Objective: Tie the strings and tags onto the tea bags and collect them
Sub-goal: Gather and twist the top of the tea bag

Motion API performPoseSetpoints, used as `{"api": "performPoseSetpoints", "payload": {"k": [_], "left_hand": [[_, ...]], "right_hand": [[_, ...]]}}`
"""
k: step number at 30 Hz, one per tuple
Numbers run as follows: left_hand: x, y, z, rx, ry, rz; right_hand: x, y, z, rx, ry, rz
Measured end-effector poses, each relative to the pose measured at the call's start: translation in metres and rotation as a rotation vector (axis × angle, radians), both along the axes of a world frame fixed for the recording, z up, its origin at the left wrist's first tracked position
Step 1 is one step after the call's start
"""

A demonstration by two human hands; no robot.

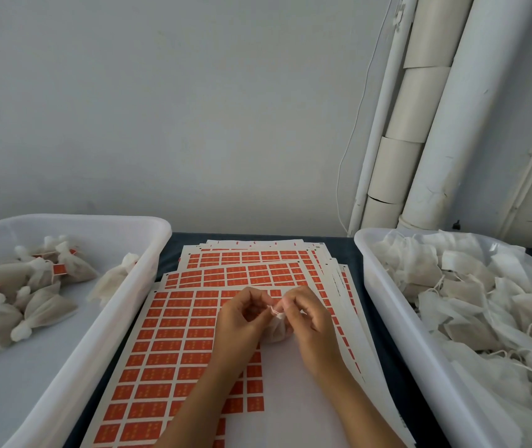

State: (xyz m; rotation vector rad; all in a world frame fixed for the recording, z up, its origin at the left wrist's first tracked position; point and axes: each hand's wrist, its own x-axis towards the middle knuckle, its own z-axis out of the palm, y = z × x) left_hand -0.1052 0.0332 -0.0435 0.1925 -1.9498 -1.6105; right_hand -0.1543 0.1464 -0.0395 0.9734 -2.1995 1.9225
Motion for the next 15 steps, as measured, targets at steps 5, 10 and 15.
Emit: {"api": "performPoseSetpoints", "payload": {"k": [5,10,15], "left_hand": [[0.0,0.002,-0.001,-0.084,-0.04,0.025],[0.0,0.001,0.0,-0.116,-0.055,0.055],[0.001,-0.001,0.0,-0.105,-0.055,0.052]], "right_hand": [[-0.004,0.002,-0.001,-0.015,-0.085,-0.034],[-0.01,0.005,-0.001,0.001,-0.206,0.012],[-0.011,0.006,0.0,0.024,-0.269,0.11]]}}
